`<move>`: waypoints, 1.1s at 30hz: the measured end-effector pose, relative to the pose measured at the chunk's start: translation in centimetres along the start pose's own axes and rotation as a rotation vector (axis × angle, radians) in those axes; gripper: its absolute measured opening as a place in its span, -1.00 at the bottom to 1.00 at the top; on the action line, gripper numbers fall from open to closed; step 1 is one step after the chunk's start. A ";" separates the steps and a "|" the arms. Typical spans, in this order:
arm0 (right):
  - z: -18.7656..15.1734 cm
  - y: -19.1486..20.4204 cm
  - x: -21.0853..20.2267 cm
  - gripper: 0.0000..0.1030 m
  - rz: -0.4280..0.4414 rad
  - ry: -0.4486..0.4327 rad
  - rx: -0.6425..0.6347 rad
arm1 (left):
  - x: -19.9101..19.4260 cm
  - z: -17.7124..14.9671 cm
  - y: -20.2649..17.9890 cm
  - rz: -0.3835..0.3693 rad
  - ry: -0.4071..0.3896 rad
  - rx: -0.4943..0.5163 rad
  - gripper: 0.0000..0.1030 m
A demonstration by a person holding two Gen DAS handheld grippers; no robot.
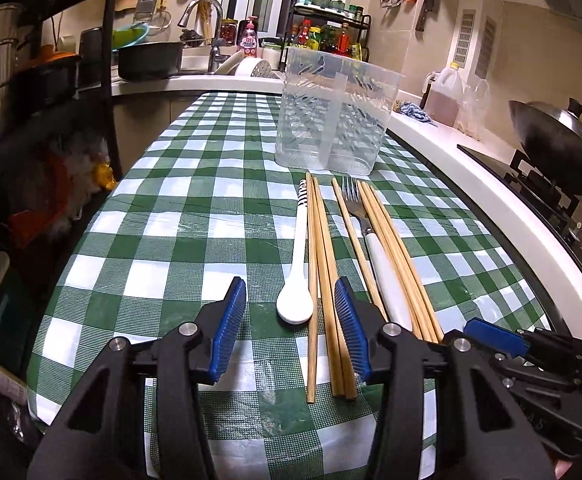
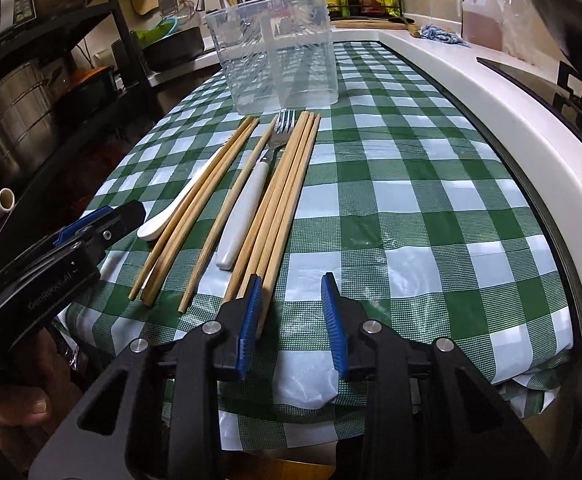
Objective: Organize utensils
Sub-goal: 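Grasp the white spoon handle with the left tool while the right tool grasps one wooden chopstick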
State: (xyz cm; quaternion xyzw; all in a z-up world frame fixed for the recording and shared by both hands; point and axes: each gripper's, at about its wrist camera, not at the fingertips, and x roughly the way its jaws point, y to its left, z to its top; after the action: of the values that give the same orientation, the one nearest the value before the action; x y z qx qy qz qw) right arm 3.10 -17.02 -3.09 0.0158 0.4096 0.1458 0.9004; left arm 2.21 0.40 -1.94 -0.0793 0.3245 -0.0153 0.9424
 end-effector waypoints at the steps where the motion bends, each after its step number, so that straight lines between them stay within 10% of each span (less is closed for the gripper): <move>1: 0.0 0.1 0.1 -0.39 0.000 0.005 -0.008 | 0.1 0.0 0.0 0.000 0.002 -0.003 -0.11; 5: -0.1 0.5 0.1 -0.48 -0.018 0.012 -0.036 | 0.6 -0.1 0.2 -0.003 0.020 -0.017 -0.20; 7: -0.1 0.4 0.0 -0.84 -0.036 0.021 -0.042 | 1.0 -0.1 0.4 -0.004 0.032 -0.036 -0.27; 33: 0.1 -1.6 -0.6 -0.87 -0.154 0.006 0.006 | 1.9 -1.0 0.3 0.136 0.030 0.022 -0.79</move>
State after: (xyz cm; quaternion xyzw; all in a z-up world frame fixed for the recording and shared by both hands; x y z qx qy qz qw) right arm 3.21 -18.74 -2.79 -0.0135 0.4127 0.0748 0.9077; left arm 3.12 0.37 -3.90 -0.0464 0.3432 0.0441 0.9371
